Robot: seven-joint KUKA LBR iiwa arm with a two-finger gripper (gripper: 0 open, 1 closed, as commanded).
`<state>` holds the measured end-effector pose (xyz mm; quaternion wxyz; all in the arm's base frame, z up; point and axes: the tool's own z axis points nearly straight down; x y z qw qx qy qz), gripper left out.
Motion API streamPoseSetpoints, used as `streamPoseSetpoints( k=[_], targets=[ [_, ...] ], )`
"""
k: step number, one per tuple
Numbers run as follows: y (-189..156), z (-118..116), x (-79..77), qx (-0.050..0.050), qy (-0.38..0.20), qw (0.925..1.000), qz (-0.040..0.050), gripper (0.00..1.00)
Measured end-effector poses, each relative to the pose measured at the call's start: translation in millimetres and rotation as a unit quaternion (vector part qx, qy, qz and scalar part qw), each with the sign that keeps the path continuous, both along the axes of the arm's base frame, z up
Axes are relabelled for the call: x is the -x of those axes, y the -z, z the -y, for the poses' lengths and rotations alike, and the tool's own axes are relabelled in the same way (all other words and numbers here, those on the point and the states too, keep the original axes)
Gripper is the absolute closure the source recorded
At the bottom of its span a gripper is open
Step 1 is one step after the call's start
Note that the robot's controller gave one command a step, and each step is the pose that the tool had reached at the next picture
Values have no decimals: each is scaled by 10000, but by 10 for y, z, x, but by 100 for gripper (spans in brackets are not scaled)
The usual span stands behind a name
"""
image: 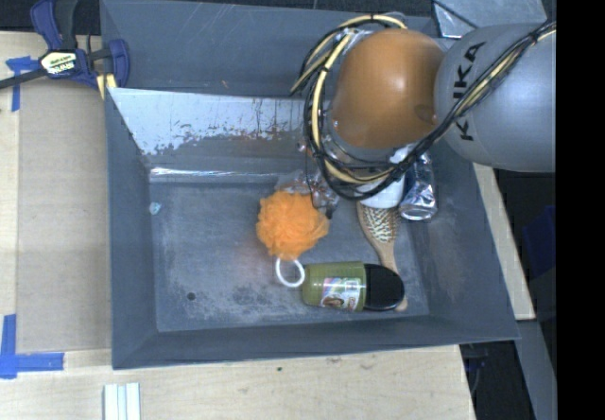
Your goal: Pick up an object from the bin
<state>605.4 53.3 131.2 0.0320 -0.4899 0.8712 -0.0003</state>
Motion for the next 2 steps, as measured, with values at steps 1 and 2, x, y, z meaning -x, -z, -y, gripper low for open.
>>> streamPoseSetpoints(
  k=[1,2],
  targets=[
    [633,666,619,14,-261,9997,23,100],
    [601,728,136,19,-483,9988,61,100]
  ],
)
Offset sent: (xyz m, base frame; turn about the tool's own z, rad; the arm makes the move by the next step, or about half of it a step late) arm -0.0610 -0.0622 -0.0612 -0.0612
